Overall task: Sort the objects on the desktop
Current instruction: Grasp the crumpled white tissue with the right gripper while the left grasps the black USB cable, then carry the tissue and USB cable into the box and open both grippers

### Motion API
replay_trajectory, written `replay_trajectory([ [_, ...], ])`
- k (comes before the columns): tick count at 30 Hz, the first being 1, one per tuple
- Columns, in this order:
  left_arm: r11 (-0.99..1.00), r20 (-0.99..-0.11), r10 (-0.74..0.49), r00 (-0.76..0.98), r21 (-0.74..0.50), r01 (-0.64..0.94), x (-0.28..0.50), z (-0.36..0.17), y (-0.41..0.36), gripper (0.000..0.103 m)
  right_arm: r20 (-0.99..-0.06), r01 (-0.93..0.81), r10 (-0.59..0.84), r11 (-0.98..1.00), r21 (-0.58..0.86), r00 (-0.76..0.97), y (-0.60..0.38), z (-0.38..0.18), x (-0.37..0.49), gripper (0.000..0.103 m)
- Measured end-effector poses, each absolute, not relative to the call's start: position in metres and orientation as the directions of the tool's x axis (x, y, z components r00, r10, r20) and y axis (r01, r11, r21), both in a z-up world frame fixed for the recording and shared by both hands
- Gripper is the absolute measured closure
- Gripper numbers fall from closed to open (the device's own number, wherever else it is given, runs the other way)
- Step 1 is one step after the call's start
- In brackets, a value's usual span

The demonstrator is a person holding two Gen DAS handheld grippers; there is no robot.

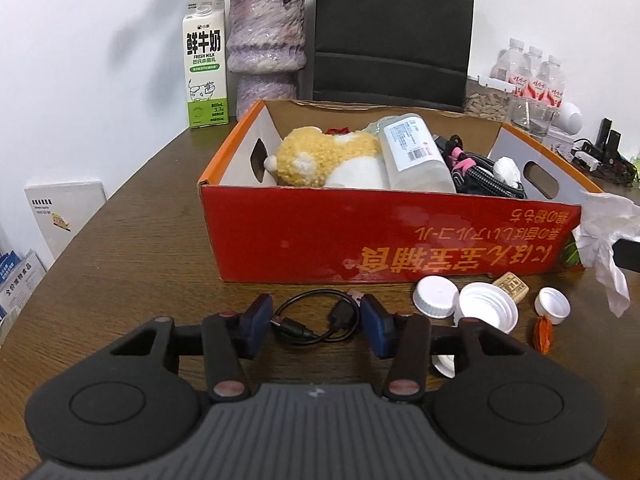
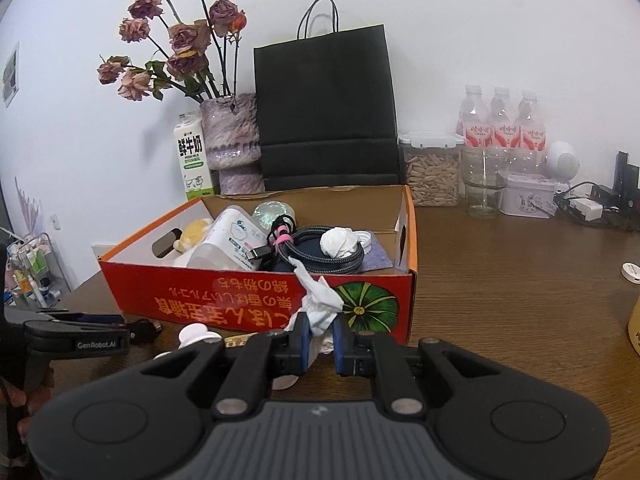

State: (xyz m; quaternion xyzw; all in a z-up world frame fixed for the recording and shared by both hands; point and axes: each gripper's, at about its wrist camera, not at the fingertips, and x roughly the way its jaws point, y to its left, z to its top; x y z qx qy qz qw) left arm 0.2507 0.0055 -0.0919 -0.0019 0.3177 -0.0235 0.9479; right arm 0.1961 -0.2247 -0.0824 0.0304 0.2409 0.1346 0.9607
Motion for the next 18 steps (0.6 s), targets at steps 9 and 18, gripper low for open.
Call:
replay_trajectory([
  [9, 0.999, -0.573, -0.043, 0.819, -0.016, 0.041, 0.239, -0.087, 0.005, 0.054, -0.438, -0.262, 0.286, 0.958, 0.117, 0.852, -0.222, -0.079, 0.191, 0.092],
  [18, 0.999, -0.495, -0.050, 0.868, -0.020, 0.046, 0.216, -0.068, 0.003, 0.054, -0.404, -0.277, 0.310, 0.951, 0.139, 0.861, -0.221, -0.070, 0.183, 0.092],
])
